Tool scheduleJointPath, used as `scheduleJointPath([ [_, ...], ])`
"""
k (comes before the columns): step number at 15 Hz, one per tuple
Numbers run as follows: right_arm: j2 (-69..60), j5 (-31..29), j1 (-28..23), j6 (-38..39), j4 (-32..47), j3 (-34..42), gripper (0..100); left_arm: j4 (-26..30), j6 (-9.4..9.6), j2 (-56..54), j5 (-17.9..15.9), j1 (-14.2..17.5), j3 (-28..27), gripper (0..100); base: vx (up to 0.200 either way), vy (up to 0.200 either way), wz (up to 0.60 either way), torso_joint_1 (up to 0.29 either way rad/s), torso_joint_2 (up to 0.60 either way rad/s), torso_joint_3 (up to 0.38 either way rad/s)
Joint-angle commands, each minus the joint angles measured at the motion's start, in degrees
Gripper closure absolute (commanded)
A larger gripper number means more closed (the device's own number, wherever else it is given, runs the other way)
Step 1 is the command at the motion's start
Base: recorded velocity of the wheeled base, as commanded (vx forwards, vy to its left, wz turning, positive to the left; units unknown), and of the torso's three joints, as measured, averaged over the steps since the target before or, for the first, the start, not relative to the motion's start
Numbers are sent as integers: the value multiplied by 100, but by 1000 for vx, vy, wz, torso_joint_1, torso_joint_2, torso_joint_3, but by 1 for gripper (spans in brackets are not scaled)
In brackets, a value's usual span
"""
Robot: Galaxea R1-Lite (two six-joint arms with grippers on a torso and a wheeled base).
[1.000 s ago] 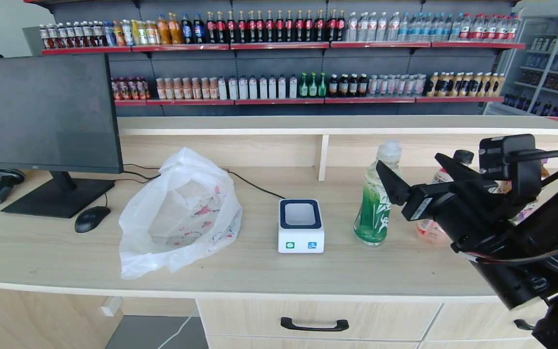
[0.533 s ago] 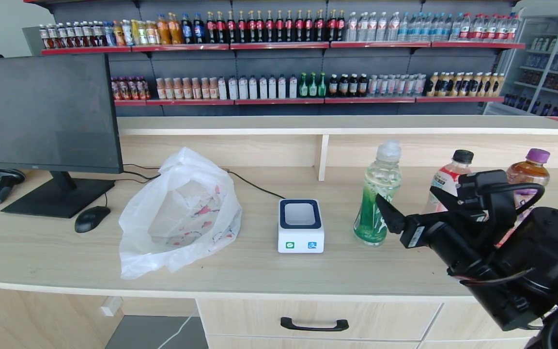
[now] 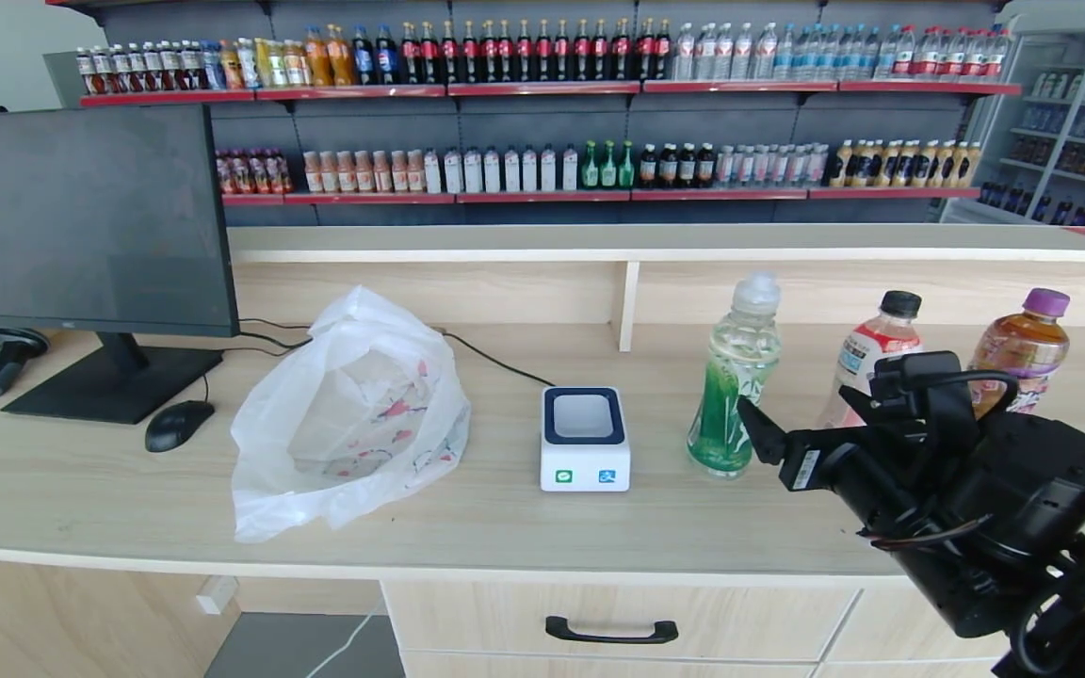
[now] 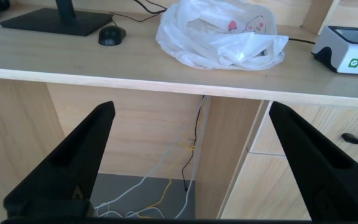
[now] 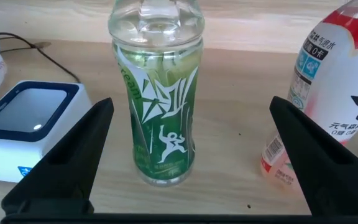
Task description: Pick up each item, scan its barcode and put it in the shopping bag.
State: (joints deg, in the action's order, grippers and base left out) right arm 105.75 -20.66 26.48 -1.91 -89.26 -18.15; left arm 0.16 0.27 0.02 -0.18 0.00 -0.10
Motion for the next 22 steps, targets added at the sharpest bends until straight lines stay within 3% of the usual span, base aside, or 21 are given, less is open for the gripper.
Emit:
scheduleJointPath([
  [1, 77, 1, -2, 16, -4, 5, 0, 2, 0, -2, 1, 0, 1, 0, 0, 0, 0, 0, 0, 0],
  [9, 499, 1, 367, 68, -4, -83, 0, 2, 0, -2, 1, 0, 1, 0, 0, 0, 0, 0, 0, 0],
  [22, 1088, 1, 402, 16, 5, -804, 0, 2, 0, -2, 1, 0, 1, 0, 0, 0, 0, 0, 0, 0],
])
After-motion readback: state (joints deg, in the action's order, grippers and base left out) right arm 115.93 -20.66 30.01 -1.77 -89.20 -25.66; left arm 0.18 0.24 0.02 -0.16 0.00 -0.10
